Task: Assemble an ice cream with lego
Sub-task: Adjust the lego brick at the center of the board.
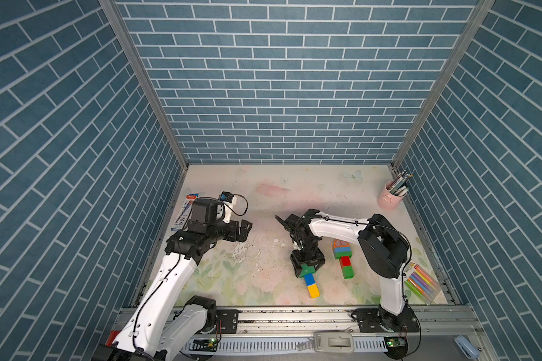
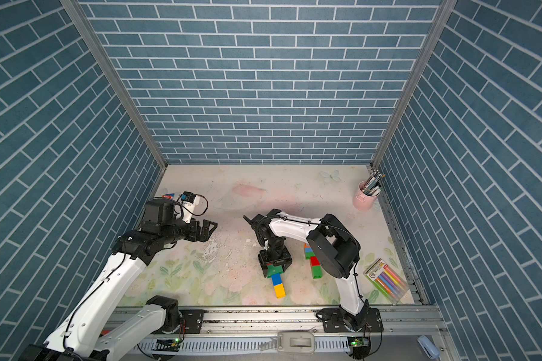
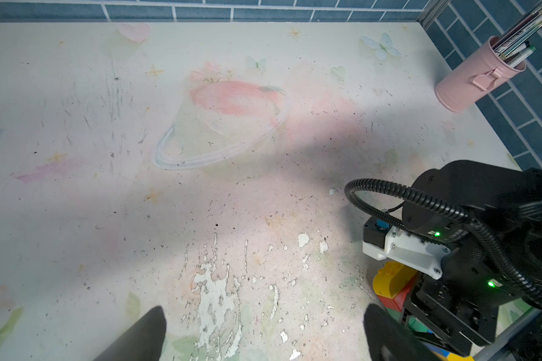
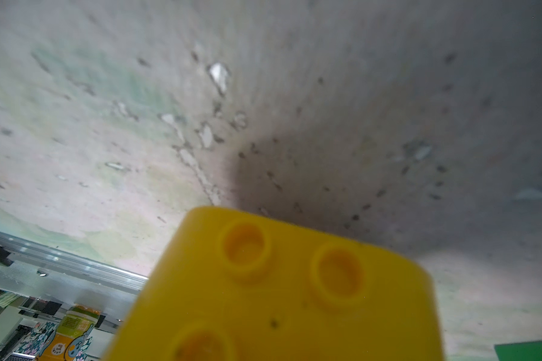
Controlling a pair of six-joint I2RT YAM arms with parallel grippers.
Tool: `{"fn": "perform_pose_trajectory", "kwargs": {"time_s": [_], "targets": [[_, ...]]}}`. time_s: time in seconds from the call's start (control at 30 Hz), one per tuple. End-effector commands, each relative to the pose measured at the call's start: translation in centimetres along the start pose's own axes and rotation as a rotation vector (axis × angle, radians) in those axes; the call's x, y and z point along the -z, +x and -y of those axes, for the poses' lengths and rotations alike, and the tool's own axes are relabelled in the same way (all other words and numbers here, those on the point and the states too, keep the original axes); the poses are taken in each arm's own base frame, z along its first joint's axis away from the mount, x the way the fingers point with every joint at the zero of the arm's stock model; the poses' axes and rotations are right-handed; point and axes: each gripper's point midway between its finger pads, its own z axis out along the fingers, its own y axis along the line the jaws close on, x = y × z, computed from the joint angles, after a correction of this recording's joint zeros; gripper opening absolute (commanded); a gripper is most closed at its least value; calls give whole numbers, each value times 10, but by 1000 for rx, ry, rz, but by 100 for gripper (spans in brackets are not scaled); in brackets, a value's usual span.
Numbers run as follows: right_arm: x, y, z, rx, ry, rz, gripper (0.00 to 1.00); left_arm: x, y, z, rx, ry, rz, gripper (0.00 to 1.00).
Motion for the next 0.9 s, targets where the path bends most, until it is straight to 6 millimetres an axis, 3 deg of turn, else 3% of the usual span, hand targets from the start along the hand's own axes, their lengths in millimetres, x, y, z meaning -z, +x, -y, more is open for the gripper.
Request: {"fn": "perform_pose_trajectory", "kwargs": {"time_s": [0.0, 0.1, 0.63, 0.87], "targets": [[-7, 6, 8, -2, 24, -39, 5, -3, 4, -1, 9, 7, -8, 100], [-11, 5, 10, -9, 33, -38, 15, -4, 5, -2, 10, 6, -10, 100], [-17, -5, 22, -29, 79, 28, 49, -5, 6, -4, 14, -8, -15, 100], [-13, -9, 24, -17, 91, 69, 75, -5, 7, -8, 14, -30, -15, 100]]}}
